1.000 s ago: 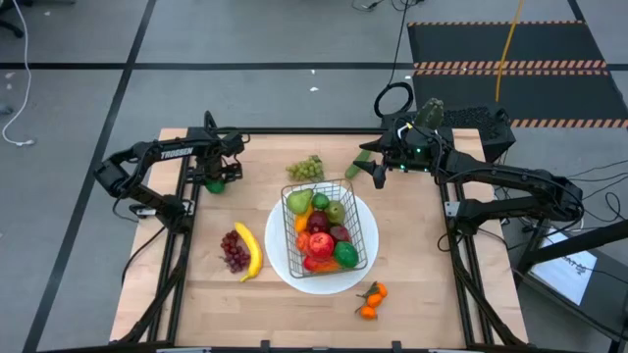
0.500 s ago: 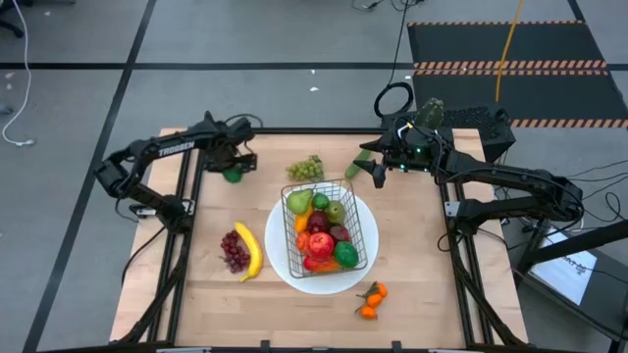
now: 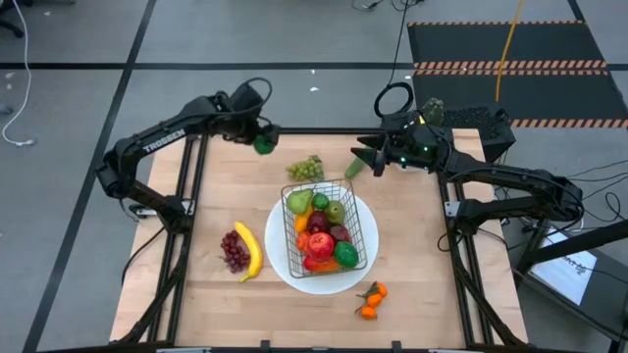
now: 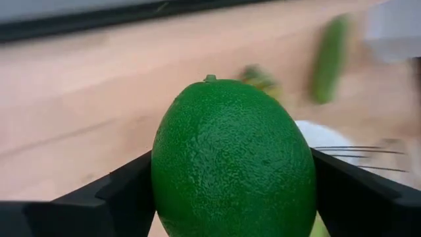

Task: Build produce basket
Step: Put the green lime into the black wire basket

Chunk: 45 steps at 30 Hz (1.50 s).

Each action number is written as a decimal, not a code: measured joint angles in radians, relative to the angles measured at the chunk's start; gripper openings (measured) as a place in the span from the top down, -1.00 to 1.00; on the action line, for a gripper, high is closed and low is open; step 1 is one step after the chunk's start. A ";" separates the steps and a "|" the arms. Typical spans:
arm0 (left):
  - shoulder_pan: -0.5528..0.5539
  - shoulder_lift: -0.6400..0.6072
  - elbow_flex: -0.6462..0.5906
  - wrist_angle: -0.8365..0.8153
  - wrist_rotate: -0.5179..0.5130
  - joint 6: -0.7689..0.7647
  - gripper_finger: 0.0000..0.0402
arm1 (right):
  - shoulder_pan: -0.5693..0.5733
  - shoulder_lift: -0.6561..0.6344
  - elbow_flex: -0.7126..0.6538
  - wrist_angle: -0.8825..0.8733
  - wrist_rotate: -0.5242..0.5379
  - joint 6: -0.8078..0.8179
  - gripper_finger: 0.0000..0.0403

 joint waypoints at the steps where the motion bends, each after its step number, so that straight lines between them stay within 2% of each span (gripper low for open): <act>1: -0.008 0.000 0.032 0.001 0.005 0.007 -0.66 | 0.000 0.000 0.000 0.009 -0.001 0.028 -0.37; 6: -0.031 0.000 0.171 0.002 0.034 0.031 -0.57 | 0.000 0.000 0.000 0.037 -0.001 0.195 -0.37; 11: -0.053 0.000 0.295 0.014 0.046 0.080 -0.59 | 0.012 0.000 0.000 0.036 -0.005 0.396 -0.37; 16: -0.113 0.000 0.399 0.052 0.093 0.181 -0.68 | 0.069 0.000 0.000 0.037 0.000 0.429 -0.37; 19: -0.161 0.000 0.456 0.071 0.106 0.229 -0.66 | 0.111 0.000 0.000 0.037 0.006 0.458 -0.37; 22: -0.211 -0.001 0.503 0.090 0.106 0.303 -0.61 | 0.172 0.000 0.000 0.037 0.068 0.468 -0.37; 26: -0.283 -0.001 0.515 0.177 0.106 0.421 -0.58 | 0.250 0.000 0.000 0.051 0.183 0.469 -0.37; 32: -0.371 -0.012 0.516 0.329 0.105 0.630 -0.71 | 0.336 0.000 0.000 0.082 0.308 0.465 -0.37; 38: -0.438 -0.010 0.516 0.457 0.103 0.904 -0.67 | 0.373 0.000 0.000 0.082 0.315 0.466 -0.37; 45: -0.472 -0.005 0.515 0.466 0.101 1.194 -0.62 | 0.380 0.000 0.000 0.081 0.315 0.468 -0.37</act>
